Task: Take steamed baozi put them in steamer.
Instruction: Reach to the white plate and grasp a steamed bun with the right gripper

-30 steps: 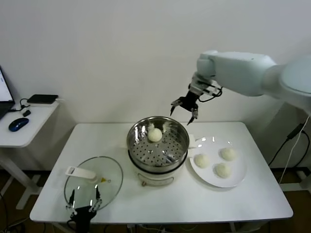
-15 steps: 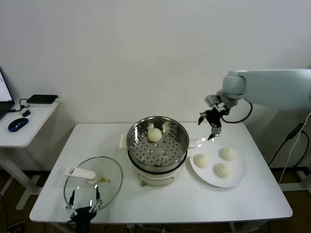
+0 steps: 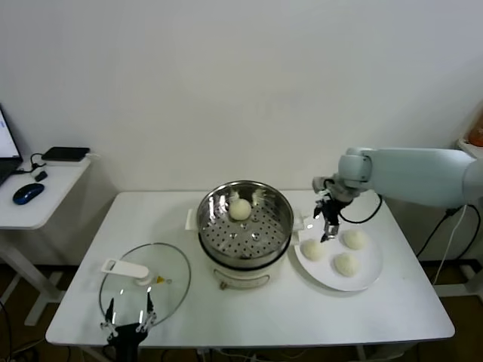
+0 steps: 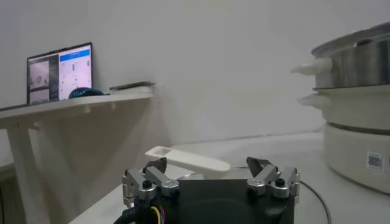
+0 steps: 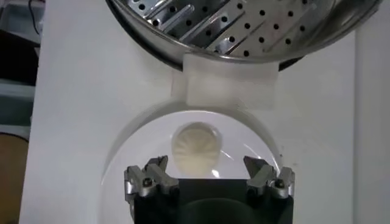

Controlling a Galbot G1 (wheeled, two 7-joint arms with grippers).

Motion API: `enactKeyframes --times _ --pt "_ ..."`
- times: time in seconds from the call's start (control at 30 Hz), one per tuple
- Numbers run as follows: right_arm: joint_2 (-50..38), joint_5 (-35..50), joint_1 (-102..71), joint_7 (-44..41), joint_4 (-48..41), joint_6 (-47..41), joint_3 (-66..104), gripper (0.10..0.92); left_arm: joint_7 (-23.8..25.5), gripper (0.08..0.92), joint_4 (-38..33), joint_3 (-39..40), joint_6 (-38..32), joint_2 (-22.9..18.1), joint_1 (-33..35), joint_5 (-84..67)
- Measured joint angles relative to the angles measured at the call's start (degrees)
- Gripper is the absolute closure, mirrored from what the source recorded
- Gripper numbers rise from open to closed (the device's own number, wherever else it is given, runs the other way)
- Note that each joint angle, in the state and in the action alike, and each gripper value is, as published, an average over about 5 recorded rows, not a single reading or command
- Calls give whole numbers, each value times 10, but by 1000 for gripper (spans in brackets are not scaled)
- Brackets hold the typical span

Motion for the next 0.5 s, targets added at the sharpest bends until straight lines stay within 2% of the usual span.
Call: enactKeyframes --times 0.5 --pt "11 -62 -96 5 -58 -19 59 203 0 177 4 -5 -4 1 3 5"
